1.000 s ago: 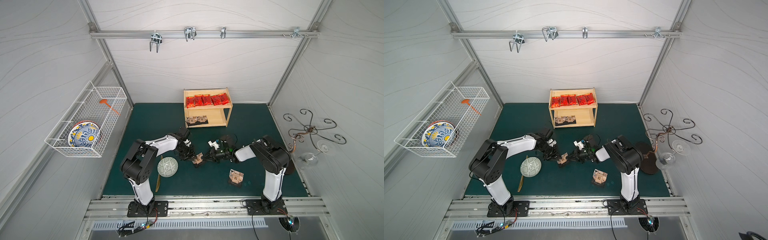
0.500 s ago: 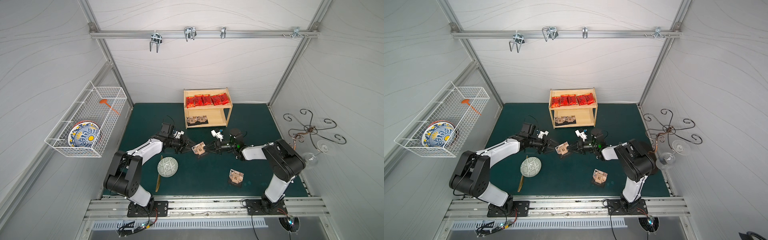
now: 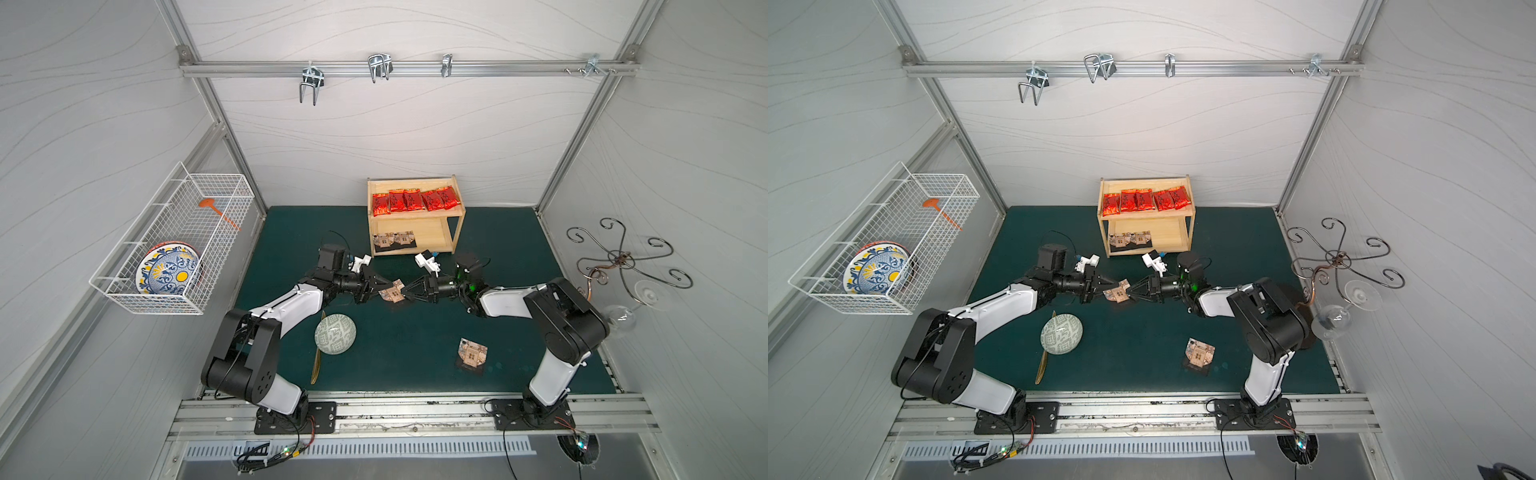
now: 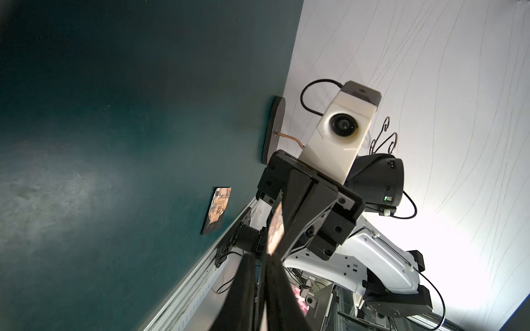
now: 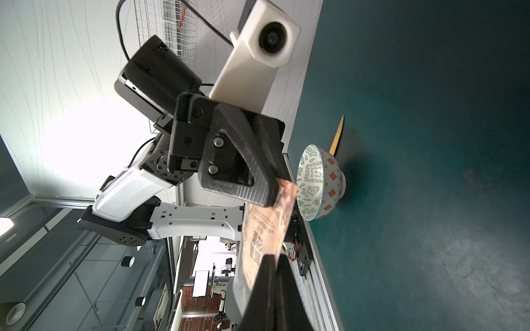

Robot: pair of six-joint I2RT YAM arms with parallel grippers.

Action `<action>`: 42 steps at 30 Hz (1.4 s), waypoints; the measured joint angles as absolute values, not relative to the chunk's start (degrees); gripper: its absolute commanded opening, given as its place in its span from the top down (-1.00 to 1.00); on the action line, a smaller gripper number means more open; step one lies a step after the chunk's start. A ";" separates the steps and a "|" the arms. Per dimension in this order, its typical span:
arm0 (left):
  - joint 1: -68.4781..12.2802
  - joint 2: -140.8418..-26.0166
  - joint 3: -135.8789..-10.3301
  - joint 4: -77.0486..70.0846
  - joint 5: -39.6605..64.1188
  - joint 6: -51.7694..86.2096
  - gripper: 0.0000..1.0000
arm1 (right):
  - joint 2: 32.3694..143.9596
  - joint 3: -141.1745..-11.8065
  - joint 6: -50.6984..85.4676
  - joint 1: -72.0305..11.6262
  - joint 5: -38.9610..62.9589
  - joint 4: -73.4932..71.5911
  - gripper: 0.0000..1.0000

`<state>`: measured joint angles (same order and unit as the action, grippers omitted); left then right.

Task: Place the tea bags on the shelf by color
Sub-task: Pick up the tea bag from the center of the board.

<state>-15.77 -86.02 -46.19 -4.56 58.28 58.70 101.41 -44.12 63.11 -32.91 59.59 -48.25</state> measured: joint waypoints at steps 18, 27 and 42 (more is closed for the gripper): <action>-15.38 -85.56 -45.39 -11.94 54.28 60.77 1.00 | 90.59 -36.14 69.80 -32.51 43.94 -44.18 -0.15; -15.38 -91.22 -42.09 -45.98 49.82 78.70 1.00 | 79.50 -31.40 76.71 -34.52 28.51 -42.39 -0.38; -17.06 -91.64 -40.91 -58.50 47.13 85.91 1.00 | 86.74 -40.16 79.26 -37.26 24.05 -48.21 0.37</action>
